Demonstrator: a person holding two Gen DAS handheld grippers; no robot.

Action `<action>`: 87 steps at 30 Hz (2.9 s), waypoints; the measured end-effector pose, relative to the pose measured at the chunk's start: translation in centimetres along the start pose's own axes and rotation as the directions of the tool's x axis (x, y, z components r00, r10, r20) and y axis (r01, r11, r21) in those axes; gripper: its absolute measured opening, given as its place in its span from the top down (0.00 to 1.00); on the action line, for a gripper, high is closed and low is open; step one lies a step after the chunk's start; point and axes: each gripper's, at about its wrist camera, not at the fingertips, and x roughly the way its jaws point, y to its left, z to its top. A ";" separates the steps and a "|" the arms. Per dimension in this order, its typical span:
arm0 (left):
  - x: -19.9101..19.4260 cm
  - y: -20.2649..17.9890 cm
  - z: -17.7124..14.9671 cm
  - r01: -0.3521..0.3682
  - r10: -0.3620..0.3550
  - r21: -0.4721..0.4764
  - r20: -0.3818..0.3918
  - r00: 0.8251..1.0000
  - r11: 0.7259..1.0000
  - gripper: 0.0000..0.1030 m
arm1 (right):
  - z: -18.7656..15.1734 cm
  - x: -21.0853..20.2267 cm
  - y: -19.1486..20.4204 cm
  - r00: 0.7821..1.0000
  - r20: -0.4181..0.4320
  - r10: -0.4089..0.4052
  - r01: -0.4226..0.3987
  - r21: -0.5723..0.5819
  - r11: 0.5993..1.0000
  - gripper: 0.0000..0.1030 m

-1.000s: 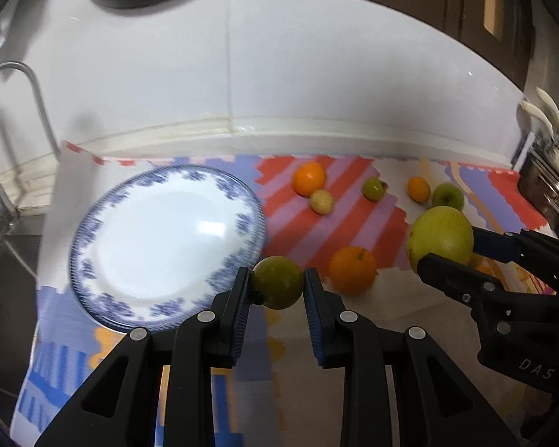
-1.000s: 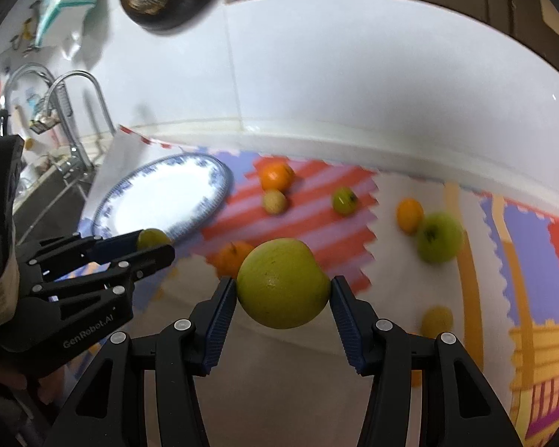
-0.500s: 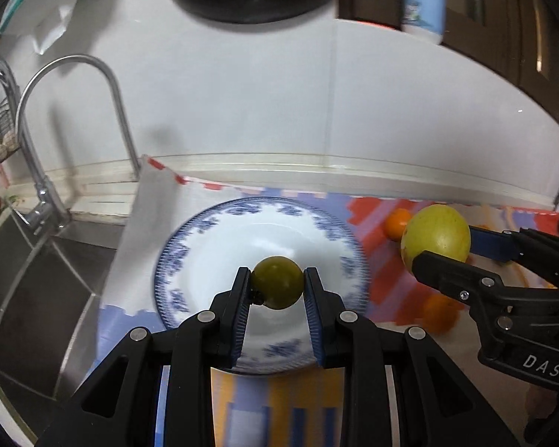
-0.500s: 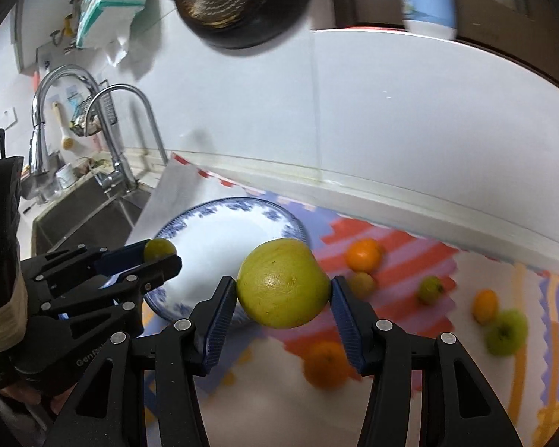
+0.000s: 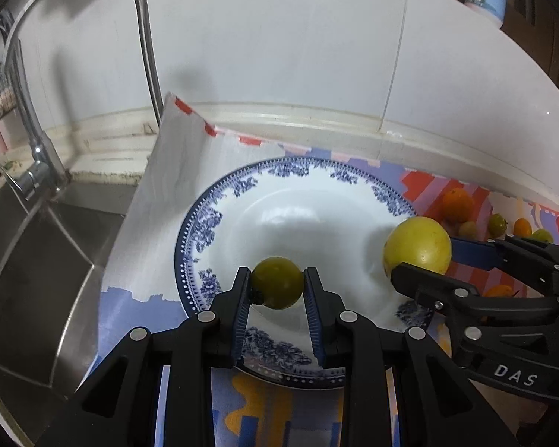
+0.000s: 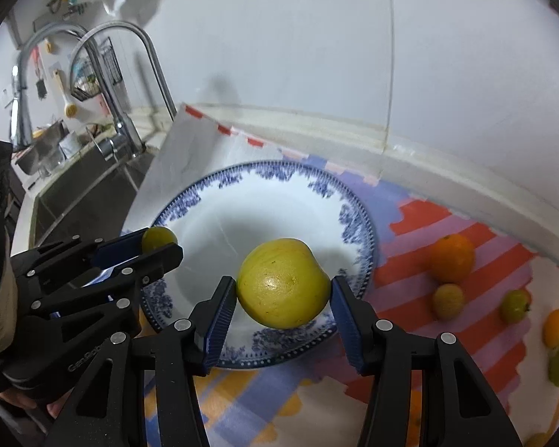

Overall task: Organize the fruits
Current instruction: 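Carry the lime onto the blue-rimmed plate and open the left tool while the right tool releases the pear there, then withdraw both tools from the plate toward the oranges on the mat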

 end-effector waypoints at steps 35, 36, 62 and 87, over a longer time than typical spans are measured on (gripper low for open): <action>-6.0 -1.6 0.0 -0.008 0.008 0.002 0.092 0.996 1.000 0.41 | 0.1 -5.2 -0.2 0.994 0.103 -0.018 0.014 0.036 0.999 0.48; -6.6 -1.9 -0.2 0.002 -0.002 0.002 0.096 0.995 1.000 0.40 | -0.2 -6.0 -0.2 0.993 0.114 -0.022 0.017 0.041 0.999 0.48; -18.4 -13.0 -5.3 0.031 -0.094 0.199 0.317 0.944 0.979 0.25 | -11.9 -24.2 -4.2 0.906 0.252 -0.339 0.269 0.275 0.923 0.48; -9.6 -16.2 -4.8 0.095 -0.147 0.283 0.171 0.974 0.954 0.19 | -15.5 -20.0 -10.7 0.881 0.090 -0.464 0.373 0.470 0.800 0.48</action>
